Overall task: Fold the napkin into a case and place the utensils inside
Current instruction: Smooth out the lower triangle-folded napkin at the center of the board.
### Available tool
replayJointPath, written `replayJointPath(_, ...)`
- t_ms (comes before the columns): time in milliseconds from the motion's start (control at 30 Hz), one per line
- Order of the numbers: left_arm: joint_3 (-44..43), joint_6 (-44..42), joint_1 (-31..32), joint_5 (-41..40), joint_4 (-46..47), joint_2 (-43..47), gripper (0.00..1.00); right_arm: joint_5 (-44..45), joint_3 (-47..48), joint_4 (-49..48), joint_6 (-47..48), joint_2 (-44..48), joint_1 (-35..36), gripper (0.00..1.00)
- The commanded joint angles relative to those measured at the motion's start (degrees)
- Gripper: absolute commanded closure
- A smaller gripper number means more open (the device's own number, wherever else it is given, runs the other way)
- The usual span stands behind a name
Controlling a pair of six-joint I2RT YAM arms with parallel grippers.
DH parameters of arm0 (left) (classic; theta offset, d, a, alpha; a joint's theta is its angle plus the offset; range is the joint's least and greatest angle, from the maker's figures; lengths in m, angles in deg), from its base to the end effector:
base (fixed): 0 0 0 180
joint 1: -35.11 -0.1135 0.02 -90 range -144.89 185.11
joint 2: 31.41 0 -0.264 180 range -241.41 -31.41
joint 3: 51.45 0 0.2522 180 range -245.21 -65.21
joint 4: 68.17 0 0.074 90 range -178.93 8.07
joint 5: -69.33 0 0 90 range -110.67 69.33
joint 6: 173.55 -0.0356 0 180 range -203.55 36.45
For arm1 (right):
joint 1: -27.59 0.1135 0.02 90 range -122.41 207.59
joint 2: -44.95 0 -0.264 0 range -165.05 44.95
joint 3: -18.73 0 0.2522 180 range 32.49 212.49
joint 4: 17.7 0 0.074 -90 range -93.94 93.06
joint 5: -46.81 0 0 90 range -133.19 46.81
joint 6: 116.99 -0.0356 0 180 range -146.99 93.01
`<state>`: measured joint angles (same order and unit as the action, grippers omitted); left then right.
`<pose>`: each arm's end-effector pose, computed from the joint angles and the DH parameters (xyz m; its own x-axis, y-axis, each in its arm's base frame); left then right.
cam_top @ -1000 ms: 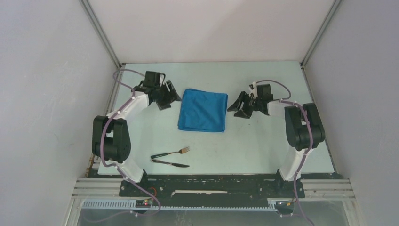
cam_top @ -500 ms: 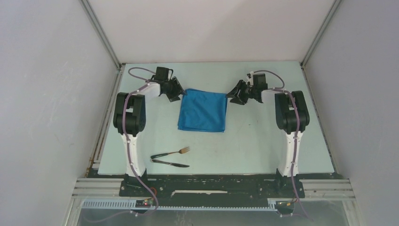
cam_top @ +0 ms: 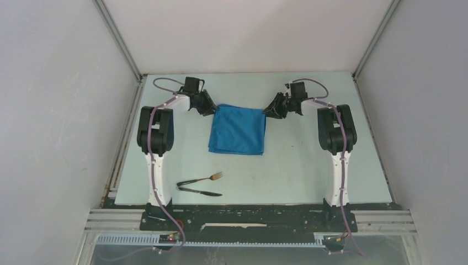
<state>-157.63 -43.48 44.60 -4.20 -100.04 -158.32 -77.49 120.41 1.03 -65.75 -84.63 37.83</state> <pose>0.4719 -0.0891 0.1494 -0.8107 -0.4904 -0.3198 -0.2534 0.7864 -0.5633 0.4709 0.1054 0.1238 -0.8882 0.3651 -0.2790 0.0364 0.6612 0.7494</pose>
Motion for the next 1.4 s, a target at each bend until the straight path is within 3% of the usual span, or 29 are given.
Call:
replayJointPath(0,-3.59,-0.55,-0.27,-0.76,-1.54,-1.86,0.63,3.1,2.07,3.37,1.3,-2.02,0.46,0.68)
replayJointPath(167,-8.39,-0.26,-0.27,-2.3,-6.62,-4.98,0.7,5.84,2.34,4.42,0.73,-1.61,0.31,0.94)
replayJointPath(367,-9.47,-0.6,-0.2,-1.33,-9.34,-4.47,0.74,6.1,4.11,5.15,2.08,-1.99,0.18,0.99)
replayJointPath(400,-8.98,-0.81,-0.18,-1.17,-9.43,-3.54,0.73,5.32,4.75,5.34,2.6,-2.26,-0.05,0.95)
replayJointPath(500,-7.43,-1.47,-0.18,-0.86,-10.91,0.38,0.64,3.05,7.79,9.61,5.32,-2.37,-0.39,0.69)
replayJointPath(600,-3.67,-1.25,-0.18,-0.99,-11.16,6.42,0.45,4.17,6.35,13.19,9.08,2.31,0.24,0.47)
replayJointPath(700,1.82,-0.89,-0.12,-1.97,-12.29,13.16,0.3,4.68,1.45,17.2,11.84,8.66,1.11,0.38)
replayJointPath(767,8.01,-0.03,-0.18,-1.91,-11.65,17.66,0.27,2.87,-7.58,13.89,11.19,13.91,1.65,0.33)
replayJointPath(967,27.7,0.09,0.86,0.18,-4.71,25.97,0.36,-2.12,-25.41,7.73,9.5,21.91,5.93,0.32)
replayJointPath(1167,32.33,0.32,2.52,-0.31,-2.32,25.99,0.38,-2.27,-32.87,3.2,7.38,24.6,7.77,0.37)
replayJointPath(1367,33.9,2.31,3.45,-0.89,-0.38,27.37,0.43,-1.94,-33.45,2.34,6.17,23.07,9.78,0.42)
